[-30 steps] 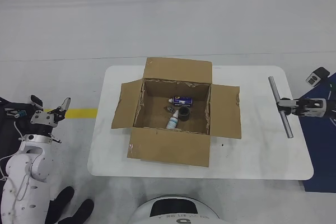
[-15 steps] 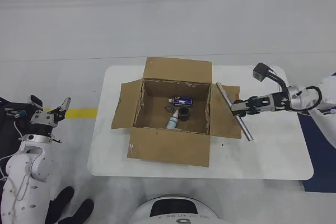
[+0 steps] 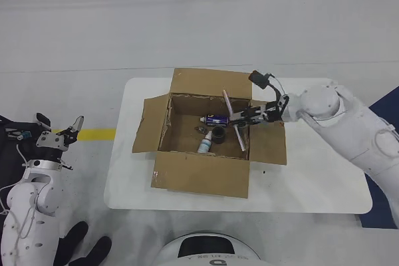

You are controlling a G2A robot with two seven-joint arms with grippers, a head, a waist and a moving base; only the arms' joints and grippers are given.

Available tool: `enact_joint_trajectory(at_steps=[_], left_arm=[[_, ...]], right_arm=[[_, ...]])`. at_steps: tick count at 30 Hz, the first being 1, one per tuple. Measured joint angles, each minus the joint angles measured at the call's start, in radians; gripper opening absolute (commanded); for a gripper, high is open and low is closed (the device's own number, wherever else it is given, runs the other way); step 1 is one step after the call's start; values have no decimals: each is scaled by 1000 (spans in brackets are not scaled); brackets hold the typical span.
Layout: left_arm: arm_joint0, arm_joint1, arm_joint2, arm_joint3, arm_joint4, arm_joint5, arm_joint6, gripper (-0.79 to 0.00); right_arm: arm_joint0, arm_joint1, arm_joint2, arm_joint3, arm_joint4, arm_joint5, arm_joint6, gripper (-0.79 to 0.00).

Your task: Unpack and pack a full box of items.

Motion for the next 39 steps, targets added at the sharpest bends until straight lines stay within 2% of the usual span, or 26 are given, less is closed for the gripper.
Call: enact_joint_trajectory(at_steps=[5, 11, 14, 15, 16, 17, 19, 23, 24, 29, 34, 39], left_arm=[[0, 0, 0, 0, 0, 0, 0, 0], [0, 0, 0, 0, 0, 0, 0, 0], [0, 0, 0, 0, 0, 0, 0, 0], [0, 0, 0, 0, 0, 0, 0, 0], [0, 0, 0, 0, 0, 0, 0, 0], [0, 0, 0, 0, 0, 0, 0, 0], [0, 0, 0, 0, 0, 0, 0, 0], [0, 0, 0, 0, 0, 0, 0, 0], [0, 0, 0, 0, 0, 0, 0, 0], [0, 0, 0, 0, 0, 0, 0, 0], [0, 0, 0, 0, 0, 0, 0, 0], [0, 0, 0, 0, 0, 0, 0, 0]], right_arm=[[28, -59, -58, 41, -54, -6, -10, -785], [38, -97, -75, 75, -76, -43, 4, -785], [38, -117, -97, 53, -136, -10, -23, -785], [39, -124, -105, 44, -153, 1, -29, -757], [40, -132, -113, 38, -171, 10, -33, -637], [44, -142, -124, 34, -195, 23, -36, -570], [49, -157, -138, 37, -220, 38, -34, -465], [61, -188, -151, 63, -237, 37, -11, -311], [62, -193, -151, 69, -239, 35, -8, -200], [72, -201, -116, 94, -227, 8, 6, 0], [57, -167, -25, 94, -202, -31, 8, 0], [-34, -79, 161, 97, -142, -101, 17, 0]])
